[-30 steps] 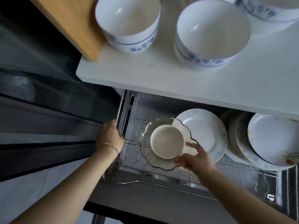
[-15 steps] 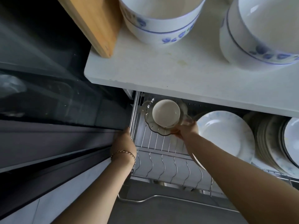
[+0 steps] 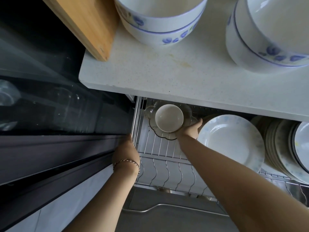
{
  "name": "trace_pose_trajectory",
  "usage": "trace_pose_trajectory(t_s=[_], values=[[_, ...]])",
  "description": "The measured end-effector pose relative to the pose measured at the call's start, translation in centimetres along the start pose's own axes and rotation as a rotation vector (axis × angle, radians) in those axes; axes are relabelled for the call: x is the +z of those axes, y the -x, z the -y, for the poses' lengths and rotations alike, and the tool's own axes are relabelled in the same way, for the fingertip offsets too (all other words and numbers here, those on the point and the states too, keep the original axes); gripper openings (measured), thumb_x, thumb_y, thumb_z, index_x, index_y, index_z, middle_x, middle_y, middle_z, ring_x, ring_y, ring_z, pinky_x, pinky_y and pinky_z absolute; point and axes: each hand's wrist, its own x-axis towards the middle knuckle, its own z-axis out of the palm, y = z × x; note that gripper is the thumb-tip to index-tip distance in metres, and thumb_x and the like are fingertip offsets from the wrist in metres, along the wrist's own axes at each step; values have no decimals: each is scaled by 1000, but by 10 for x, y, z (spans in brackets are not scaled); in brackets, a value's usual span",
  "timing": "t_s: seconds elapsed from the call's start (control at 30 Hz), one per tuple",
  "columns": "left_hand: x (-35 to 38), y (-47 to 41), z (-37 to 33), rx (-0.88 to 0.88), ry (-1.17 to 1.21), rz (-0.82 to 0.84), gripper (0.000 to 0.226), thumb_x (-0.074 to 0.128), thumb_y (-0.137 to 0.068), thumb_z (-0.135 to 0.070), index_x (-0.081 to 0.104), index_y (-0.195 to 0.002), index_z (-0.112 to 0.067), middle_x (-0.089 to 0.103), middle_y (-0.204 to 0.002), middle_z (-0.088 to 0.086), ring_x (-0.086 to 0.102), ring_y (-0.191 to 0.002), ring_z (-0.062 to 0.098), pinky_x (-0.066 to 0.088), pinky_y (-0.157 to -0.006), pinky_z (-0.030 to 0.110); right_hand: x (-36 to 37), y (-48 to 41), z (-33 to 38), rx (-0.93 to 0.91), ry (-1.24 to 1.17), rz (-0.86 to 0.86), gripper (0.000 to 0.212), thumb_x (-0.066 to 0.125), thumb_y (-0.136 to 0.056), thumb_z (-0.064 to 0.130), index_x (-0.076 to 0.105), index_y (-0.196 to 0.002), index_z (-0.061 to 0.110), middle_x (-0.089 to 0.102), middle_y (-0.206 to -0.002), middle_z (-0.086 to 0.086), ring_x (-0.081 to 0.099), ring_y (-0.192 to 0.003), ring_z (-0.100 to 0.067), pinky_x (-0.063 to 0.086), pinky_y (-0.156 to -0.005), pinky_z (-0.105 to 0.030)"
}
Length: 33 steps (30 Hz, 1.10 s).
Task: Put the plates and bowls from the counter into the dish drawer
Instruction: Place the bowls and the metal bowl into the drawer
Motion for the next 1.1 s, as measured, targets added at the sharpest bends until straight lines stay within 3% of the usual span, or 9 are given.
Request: trace_pose_trajectory(t_s=[0.2, 0.37, 0.47, 0.57, 0.63, 0.7, 0.8, 0.93, 1.1], values=[[-5, 3, -7, -22, -94, 40, 52, 32, -90, 8, 36, -138, -10, 54, -128, 15, 56, -117, 31, 49, -96, 43, -24, 16, -3, -244, 442, 217, 77, 40, -92, 2, 0, -150, 33, 42, -142, -11, 57, -106, -32, 48, -84, -34], [-12, 22, -24, 14, -168, 24, 53, 54, -87, -8, 33, -136, -5, 40, -137, 14, 46, -125, 29, 46, -100, 37, -87, 38, 14, -421, 904, 451, 46, 37, -92, 4, 43, -136, 14, 58, -126, -17, 58, -111, -32, 47, -90, -33], [-33, 48, -55, 309, 65, -213, 42, 52, -87, -7, 47, -128, -6, 45, -131, 11, 49, -120, 25, 43, -97, 27, -142, 62, 39, -469, 762, 458, 36, 41, -91, 7, 62, -115, 24, 70, -106, -4, 68, -94, -20, 52, -87, -30], [-65, 77, -97, 692, 487, -404, 29, 49, -84, -7, 62, -110, -6, 59, -103, 7, 60, -93, 16, 52, -77, 26, -205, 92, 80, -460, 517, 538, 18, 52, -90, 9, 62, -86, 23, 71, -76, 0, 68, -67, -13, 57, -69, -28], [-88, 93, -128, 777, 658, -447, 32, 48, -83, -20, 61, -110, -8, 59, -95, 0, 56, -77, 4, 50, -67, 17, -240, 105, 111, -414, 313, 518, 11, 60, -89, 15, 62, -78, 15, 69, -72, -6, 65, -60, -15, 56, -58, -25], [-108, 97, -161, 710, 785, -336, 42, 56, -86, -24, 51, -126, -11, 57, -109, 0, 58, -75, 1, 51, -74, 12, -261, 103, 138, -328, 116, 421, 24, 59, -89, 29, 60, -87, 5, 66, -84, -13, 65, -64, -21, 54, -58, -29], [-131, 86, -209, 479, 919, -8, 70, 58, -78, -46, 31, -140, -28, 47, -136, 3, 64, -100, 24, 57, -82, 41, -265, 95, 170, -181, -133, 465, 38, 53, -90, 41, 41, -113, 13, 58, -107, -25, 67, -73, -30, 58, -60, -34], [-147, 79, -234, 289, 1063, 245, 26, 43, -92, -17, 36, -117, -22, 48, -111, 12, 60, -72, 34, 56, -65, 44, -246, 85, 184, -196, -300, 533, 33, 45, -93, 11, 37, -125, 12, 55, -108, -26, 65, -72, -36, 60, -66, -37], [-130, 115, -221, 343, 1079, 249, 48, 40, -86, 9, 31, -118, -25, 49, -93, -2, 61, -68, 30, 58, -57, 40, -264, 89, 140, -290, -301, 480, 43, 39, -88, 2, 38, -125, 23, 59, -112, -21, 65, -57, -29, 60, -55, -32]])
